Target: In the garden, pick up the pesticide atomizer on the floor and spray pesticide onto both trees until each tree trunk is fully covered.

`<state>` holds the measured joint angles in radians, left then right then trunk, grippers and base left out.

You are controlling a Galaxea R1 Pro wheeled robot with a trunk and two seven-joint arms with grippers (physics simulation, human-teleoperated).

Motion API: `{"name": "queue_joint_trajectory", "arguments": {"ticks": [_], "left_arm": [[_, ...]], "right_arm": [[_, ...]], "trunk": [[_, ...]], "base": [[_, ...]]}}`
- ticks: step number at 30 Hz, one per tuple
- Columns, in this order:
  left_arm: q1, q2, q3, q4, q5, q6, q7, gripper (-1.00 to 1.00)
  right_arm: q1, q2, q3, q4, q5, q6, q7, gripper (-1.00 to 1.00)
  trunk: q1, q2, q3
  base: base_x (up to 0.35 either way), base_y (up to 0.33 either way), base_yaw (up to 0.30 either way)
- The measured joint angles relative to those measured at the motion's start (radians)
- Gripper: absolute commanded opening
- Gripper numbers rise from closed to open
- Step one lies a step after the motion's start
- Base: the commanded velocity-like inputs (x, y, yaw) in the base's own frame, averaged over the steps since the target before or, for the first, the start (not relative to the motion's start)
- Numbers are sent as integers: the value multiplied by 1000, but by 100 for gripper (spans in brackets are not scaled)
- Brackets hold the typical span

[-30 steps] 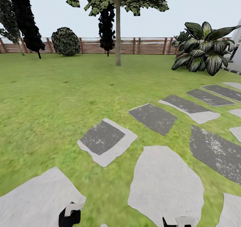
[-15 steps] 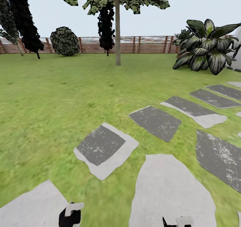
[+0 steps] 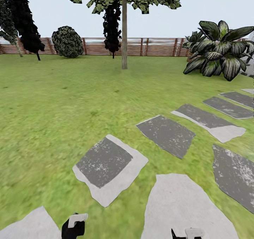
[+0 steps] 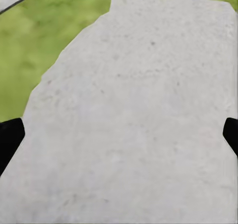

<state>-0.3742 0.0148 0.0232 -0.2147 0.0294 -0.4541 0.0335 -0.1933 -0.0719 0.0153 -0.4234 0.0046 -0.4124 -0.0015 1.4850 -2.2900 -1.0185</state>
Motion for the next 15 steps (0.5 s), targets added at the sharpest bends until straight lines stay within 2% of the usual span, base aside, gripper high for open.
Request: {"name": "queue_joint_trajectory", "arguments": {"ticks": [15], "left_arm": [[0, 1, -1, 0, 0, 0, 0, -100]], "right_arm": [[0, 1, 0, 0, 0, 1, 0, 100]], "trunk": [[0, 0, 0]], "base": [[341, 0, 0]]}}
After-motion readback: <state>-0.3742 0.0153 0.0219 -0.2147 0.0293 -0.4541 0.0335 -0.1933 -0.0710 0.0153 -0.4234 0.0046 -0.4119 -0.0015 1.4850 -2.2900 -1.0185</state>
